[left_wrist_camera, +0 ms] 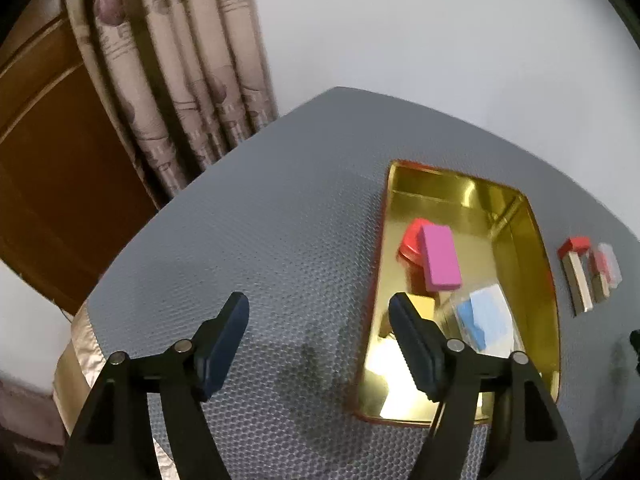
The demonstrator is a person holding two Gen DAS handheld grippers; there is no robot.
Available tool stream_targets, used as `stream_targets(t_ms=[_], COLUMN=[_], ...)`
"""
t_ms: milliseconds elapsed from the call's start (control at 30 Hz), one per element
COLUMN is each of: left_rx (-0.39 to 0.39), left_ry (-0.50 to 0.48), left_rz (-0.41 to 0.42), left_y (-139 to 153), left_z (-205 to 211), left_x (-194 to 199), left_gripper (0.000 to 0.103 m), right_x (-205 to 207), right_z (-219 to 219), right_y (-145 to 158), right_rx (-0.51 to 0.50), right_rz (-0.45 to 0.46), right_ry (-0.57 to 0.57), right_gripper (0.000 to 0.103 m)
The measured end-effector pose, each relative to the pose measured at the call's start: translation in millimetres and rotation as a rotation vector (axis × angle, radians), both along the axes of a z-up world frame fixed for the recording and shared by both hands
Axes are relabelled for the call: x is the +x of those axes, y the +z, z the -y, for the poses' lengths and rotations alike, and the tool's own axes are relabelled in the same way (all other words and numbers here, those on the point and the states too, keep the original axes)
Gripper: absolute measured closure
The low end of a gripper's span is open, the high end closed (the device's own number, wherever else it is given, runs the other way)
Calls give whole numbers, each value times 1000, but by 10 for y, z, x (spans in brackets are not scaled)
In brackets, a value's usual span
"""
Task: Organize rigid objects
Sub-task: 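Carry the blue mint tin into the gold tin and open the right gripper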
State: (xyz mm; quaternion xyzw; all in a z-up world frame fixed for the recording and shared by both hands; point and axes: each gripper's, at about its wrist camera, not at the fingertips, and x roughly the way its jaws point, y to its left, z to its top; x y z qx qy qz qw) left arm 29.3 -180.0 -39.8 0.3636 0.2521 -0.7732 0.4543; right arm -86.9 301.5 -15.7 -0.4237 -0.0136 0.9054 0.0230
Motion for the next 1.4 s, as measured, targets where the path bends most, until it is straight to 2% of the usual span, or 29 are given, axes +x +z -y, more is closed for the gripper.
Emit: stream_targets(t_ms=[167, 333, 600, 700, 733, 900, 1400], left_rx=[12, 37, 63, 67, 73, 88, 88], left_ry=[90, 137, 176, 188, 193, 211, 191], left_rz=[-8, -11, -17, -14, -14, -15, 0], left_y=[2, -34, -81, -97, -109, -142, -169], left_z=[143, 256, 329, 356, 368, 393, 379], left_x=[166, 265, 343, 362, 369, 373, 318], left_gripper=[33, 31, 31, 30, 30, 30, 30], right_x=[88, 332, 515, 449, 335, 381, 337], right_z=[484, 948, 1493, 1715, 1908, 2142, 2461], right_y=[284, 634, 813, 818, 738, 651, 391], right_rx=[-39, -83, -116, -121, -118, -117, -95], right_rz=[-43, -74, -83, -68, -63, -36, 45], right_ry=[121, 246, 413, 451, 459, 499, 543], right_gripper=[59, 59, 59, 59, 59, 59, 59])
